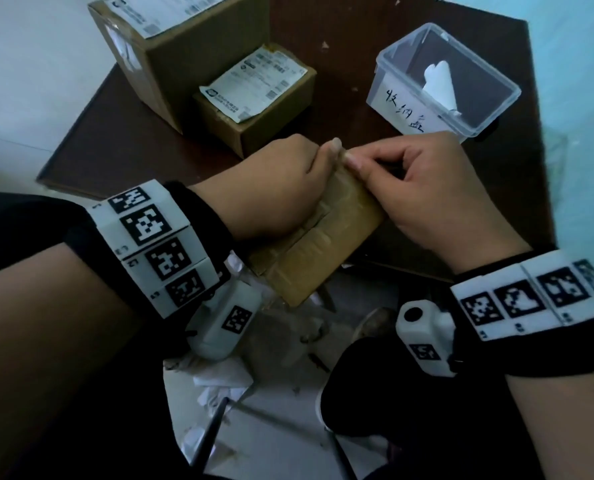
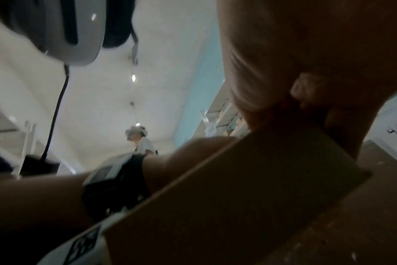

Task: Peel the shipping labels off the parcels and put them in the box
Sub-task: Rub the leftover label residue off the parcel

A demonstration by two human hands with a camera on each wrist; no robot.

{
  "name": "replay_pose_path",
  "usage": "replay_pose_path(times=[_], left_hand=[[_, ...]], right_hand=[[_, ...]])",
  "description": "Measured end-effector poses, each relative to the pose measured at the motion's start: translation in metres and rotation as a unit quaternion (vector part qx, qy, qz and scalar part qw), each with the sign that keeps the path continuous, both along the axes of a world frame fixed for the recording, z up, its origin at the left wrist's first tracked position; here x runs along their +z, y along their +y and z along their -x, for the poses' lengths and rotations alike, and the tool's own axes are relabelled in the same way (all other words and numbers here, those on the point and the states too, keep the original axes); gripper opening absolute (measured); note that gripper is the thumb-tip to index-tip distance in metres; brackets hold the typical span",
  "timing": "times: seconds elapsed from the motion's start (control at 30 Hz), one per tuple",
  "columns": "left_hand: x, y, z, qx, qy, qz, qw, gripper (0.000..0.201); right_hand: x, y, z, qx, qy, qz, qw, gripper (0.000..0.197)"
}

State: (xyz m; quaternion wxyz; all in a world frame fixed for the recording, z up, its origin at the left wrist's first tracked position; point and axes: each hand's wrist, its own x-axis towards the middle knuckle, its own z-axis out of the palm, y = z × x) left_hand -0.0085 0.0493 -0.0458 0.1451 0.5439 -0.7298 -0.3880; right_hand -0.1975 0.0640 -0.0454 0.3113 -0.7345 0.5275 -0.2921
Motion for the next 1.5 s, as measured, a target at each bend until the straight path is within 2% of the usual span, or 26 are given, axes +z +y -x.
replay_pose_path(times=[0.1,0.23,0.33,0.43,0.53,0.63,0.7,0.8,0.87,0.93,0.97,1.03,1.17,1.27,1.33,1.4,1.5], left_hand=[[0.003,-0.003,-0.005,0.009,0.012,-0.006,1.000,0.058],[0.001,0.004,0.001,0.025,-0.007,0.030,0.999,0.053],[-0.003,0.007,0.008,0.044,-0.050,0.039,0.997,0.049],[0.002,0.001,0.003,0.029,-0.018,0.017,0.999,0.052],[0.007,0.000,-0.001,0.017,0.003,0.024,1.000,0.053],[0.005,0.006,0.003,0.010,-0.023,0.037,0.999,0.048],[0.003,0.008,0.007,0.035,-0.048,0.038,0.998,0.048],[0.000,0.010,0.013,0.048,-0.062,0.044,0.996,0.049],[0.003,0.009,0.011,0.028,-0.057,0.043,0.997,0.048],[0.009,0.004,0.005,0.011,-0.041,0.035,0.998,0.048],[0.011,0.003,0.003,0.011,-0.029,0.030,0.999,0.049],[0.010,0.001,0.000,0.023,-0.013,0.028,0.999,0.051],[0.007,0.005,0.004,0.038,-0.011,0.036,0.999,0.047],[0.007,0.006,0.010,0.041,-0.020,0.052,0.998,0.046],[0.006,0.004,0.009,0.041,-0.017,0.051,0.998,0.048],[0.006,0.001,0.005,0.037,-0.008,0.050,0.998,0.050],[0.008,-0.001,0.002,0.045,0.003,0.056,0.997,0.052]], right_hand=[[0.002,0.000,0.003,0.021,-0.006,-0.012,1.000,0.022],[-0.005,0.005,-0.005,-0.041,0.019,0.079,0.996,0.012],[-0.007,0.005,-0.007,-0.076,0.047,0.112,0.990,0.024],[-0.001,0.002,-0.002,-0.017,0.009,0.053,0.998,0.014],[0.001,0.001,0.003,0.031,-0.018,0.011,0.999,0.023],[-0.004,0.003,-0.001,-0.020,0.021,0.075,0.997,0.018],[-0.008,0.005,-0.008,-0.058,0.027,0.108,0.992,0.015],[-0.011,0.006,-0.012,-0.102,0.042,0.136,0.985,0.026],[-0.006,0.004,-0.009,-0.083,0.023,0.091,0.992,0.021],[0.001,0.002,-0.003,-0.032,-0.038,0.001,0.999,0.011],[0.003,0.001,-0.001,-0.013,-0.058,-0.025,0.998,0.016],[0.000,0.001,-0.001,-0.015,-0.055,-0.013,0.998,0.019],[-0.007,0.005,-0.011,-0.086,-0.036,0.073,0.993,0.006],[-0.007,0.006,-0.016,-0.132,-0.024,0.108,0.985,0.017],[-0.005,0.005,-0.015,-0.126,-0.023,0.094,0.987,0.015],[0.000,0.002,-0.010,-0.090,-0.053,0.034,0.994,0.008],[0.003,0.002,-0.004,-0.054,-0.071,-0.022,0.996,0.015]])
